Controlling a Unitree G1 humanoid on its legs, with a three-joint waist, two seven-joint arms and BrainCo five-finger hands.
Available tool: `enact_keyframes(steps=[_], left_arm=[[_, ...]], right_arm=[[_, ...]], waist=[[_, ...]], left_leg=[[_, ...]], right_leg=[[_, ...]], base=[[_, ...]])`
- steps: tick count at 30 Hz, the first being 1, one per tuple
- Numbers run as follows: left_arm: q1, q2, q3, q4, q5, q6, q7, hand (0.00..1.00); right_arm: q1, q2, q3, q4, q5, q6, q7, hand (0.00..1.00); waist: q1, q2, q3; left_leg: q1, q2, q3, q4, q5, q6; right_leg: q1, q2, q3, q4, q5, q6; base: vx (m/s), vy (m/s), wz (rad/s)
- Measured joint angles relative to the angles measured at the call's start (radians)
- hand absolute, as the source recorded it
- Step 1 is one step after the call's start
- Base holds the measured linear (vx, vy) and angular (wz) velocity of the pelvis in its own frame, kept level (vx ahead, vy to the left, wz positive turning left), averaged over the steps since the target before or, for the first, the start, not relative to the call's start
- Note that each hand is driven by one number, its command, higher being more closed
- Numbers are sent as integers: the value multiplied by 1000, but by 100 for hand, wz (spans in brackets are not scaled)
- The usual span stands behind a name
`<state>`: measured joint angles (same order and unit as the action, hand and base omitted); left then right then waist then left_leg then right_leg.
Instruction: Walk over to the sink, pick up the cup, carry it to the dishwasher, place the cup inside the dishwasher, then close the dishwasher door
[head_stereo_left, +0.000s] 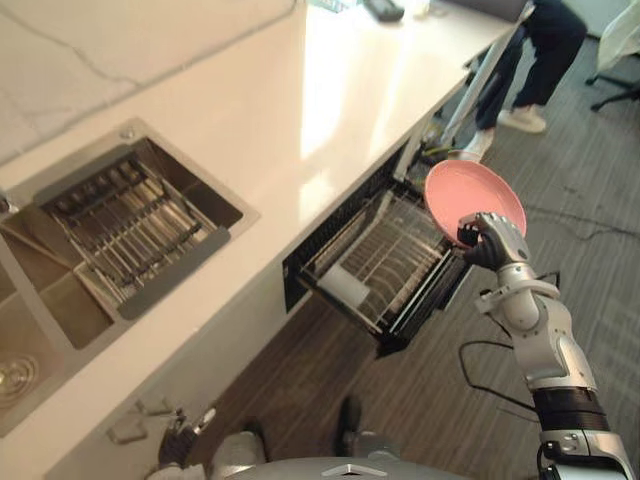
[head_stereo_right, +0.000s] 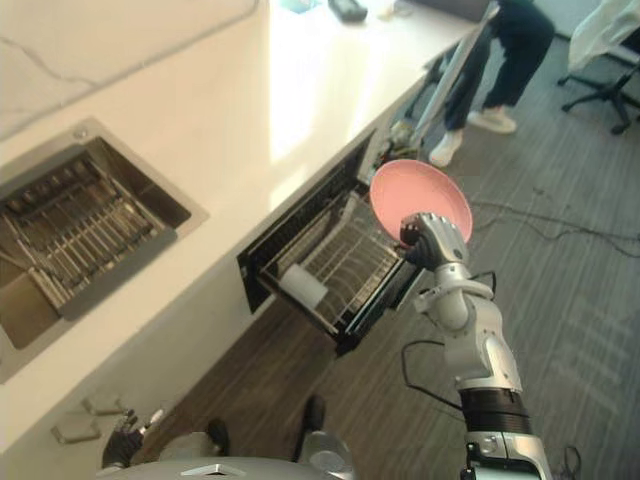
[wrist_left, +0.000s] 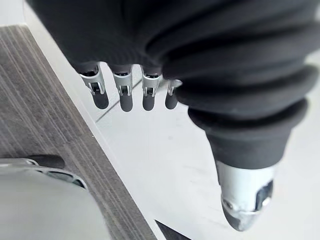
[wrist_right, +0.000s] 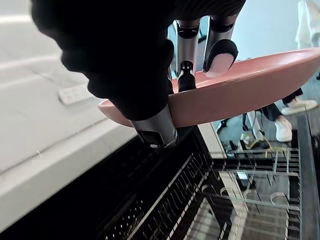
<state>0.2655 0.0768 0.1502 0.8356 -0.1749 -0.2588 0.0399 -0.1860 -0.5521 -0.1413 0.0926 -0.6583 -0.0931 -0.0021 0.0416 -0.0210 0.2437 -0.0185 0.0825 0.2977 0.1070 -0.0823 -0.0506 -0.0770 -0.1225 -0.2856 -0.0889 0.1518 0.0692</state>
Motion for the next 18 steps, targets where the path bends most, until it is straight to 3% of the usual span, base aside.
enact_keyframes(steps=[3, 9, 13, 18], left_arm=[[-35, 6, -1, -18, -21, -1, -1, 0], [-37, 11, -30, -63, -43, -6, -1, 0], [-48, 21, -37, -80, -69, -11, -6, 0], [-76, 23, -82, -78, -99, -7, -26, 0]], right_arm=[[-93, -3, 1, 72, 38, 37, -12, 100], [-223, -62, 21, 155, 127, 80, -53, 100], [-328, -115, 65, 215, 178, 101, -50, 100], [-469, -195, 144, 364, 266, 125, -10, 100]], waist=[[10, 1, 87], [15, 18, 187], [17, 29, 217], [29, 74, 242]], left_leg=[[-85, 0, -8, 53, -2, 5], [-187, -1, -53, 129, -20, 22], [-253, -15, -55, 166, -27, 34], [-324, -46, -67, 191, -26, 52]], right_leg=[[-57, -8, -5, 0, 23, -4], [-109, -14, -26, 7, 56, -7], [-158, -27, -23, 7, 76, -2], [-214, -57, -23, 7, 98, 8]], base=[[-114, -10, 4], [-40, 25, 12], [-68, 69, 3], [-74, 115, 7]])
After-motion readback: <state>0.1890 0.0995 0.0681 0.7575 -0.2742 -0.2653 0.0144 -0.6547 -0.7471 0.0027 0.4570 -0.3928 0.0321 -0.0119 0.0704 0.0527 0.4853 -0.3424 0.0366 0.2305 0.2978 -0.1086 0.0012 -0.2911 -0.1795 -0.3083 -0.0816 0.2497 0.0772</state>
